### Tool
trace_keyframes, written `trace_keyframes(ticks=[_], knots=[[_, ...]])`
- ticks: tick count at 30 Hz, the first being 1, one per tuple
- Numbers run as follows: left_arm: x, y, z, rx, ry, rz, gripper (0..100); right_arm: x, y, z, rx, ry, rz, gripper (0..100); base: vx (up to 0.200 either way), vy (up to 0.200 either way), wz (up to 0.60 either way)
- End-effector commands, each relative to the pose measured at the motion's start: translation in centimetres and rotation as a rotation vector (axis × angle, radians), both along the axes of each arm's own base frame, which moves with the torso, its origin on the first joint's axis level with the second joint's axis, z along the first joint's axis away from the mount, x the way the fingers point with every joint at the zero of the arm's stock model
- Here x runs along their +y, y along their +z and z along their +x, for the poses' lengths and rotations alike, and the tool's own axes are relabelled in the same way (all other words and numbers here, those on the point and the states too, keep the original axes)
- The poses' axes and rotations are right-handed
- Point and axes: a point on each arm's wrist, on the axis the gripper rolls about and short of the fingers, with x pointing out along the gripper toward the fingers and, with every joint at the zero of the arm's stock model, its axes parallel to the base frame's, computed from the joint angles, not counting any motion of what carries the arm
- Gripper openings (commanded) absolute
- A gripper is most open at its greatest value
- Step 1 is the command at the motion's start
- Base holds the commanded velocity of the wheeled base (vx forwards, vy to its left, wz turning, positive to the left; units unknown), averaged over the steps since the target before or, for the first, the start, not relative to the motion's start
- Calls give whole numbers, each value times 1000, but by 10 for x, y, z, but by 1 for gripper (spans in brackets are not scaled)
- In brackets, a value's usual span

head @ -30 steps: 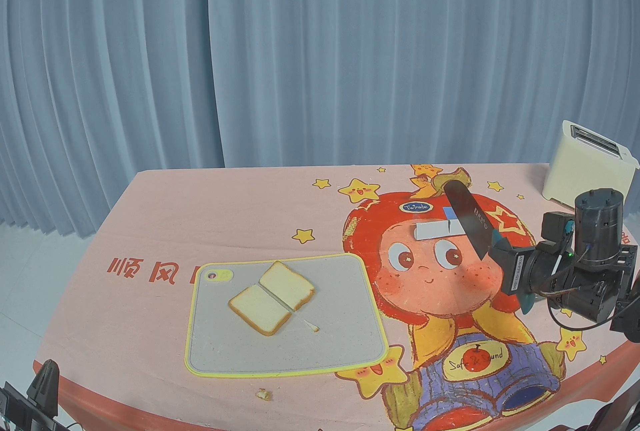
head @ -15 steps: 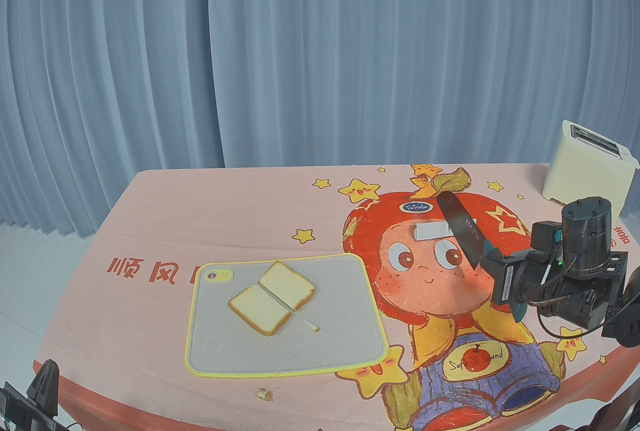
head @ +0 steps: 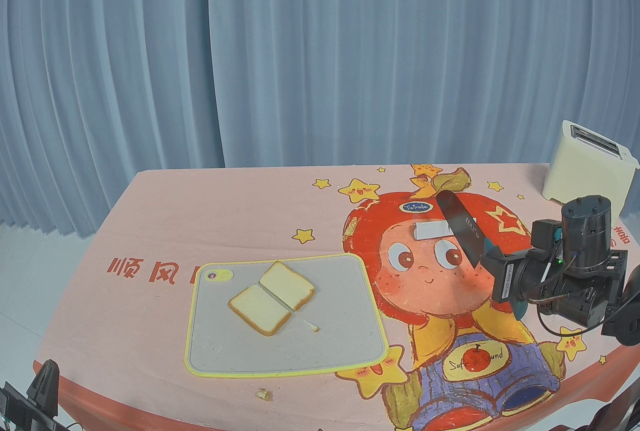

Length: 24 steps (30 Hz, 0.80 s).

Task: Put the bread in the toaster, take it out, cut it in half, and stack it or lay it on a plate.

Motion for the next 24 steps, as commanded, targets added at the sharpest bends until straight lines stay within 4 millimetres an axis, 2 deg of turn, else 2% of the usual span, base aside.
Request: trace_keyframes(ticks=[1,24], knots=[[0,-4,1,18,0,0,0,0,0,0,-1,0,-1,0,0,0,0],[0,-4,1,18,0,0,0,-1,1,1,-2,-6,-1,0,0,0,0]])
